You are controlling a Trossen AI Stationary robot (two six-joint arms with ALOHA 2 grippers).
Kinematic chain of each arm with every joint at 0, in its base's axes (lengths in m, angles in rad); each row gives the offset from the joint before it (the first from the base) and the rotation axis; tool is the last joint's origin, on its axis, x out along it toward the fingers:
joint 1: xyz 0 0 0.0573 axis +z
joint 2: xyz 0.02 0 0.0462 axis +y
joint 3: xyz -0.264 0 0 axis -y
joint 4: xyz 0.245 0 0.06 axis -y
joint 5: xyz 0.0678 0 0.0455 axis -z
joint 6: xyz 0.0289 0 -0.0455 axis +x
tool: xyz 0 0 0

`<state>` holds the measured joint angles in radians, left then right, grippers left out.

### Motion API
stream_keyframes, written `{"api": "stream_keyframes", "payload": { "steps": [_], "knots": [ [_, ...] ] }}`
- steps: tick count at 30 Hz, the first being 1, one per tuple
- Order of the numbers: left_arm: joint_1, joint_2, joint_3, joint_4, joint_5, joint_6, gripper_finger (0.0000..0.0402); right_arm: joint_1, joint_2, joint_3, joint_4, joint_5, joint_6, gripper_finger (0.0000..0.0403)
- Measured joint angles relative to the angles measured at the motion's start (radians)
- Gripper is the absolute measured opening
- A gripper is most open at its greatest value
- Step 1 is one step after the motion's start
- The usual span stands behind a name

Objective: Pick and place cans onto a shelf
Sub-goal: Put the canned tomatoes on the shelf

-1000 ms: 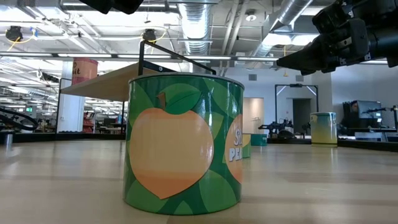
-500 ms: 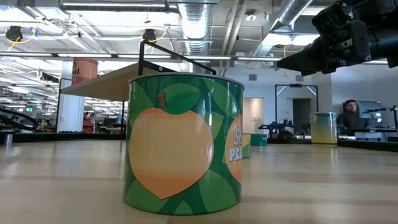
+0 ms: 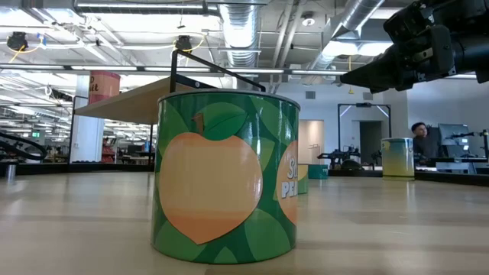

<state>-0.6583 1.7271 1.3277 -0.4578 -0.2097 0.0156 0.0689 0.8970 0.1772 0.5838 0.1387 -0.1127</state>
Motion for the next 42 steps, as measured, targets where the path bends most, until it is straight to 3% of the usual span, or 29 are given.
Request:
{"api": "stream_keyframes", "payload": {
  "steps": [8,14,17,25,42],
  "knots": [
    [-0.028,0.007,-0.001,-0.102,0.020,-0.019,0.0003,0.000,0.000,0.000,0.000,0.000,0.000,0.0007],
    [-0.038,0.008,-0.051,-0.112,-0.157,-0.016,0.0026,0.000,0.000,0.000,0.006,0.000,0.000,0.0007],
    [-0.013,0.008,-0.083,-0.081,-0.189,-0.028,0.0052,0.000,0.000,0.000,0.007,0.000,0.000,0.0007],
    [0.070,0.008,-0.158,0.028,-0.187,0.018,0.0117,0.000,0.000,0.000,0.008,0.000,0.000,0.0007],
    [0.156,0.045,-0.216,0.089,-0.135,0.117,0.0122,0.000,0.000,0.000,0.006,0.000,-0.008,0.0007]
  ]
}}
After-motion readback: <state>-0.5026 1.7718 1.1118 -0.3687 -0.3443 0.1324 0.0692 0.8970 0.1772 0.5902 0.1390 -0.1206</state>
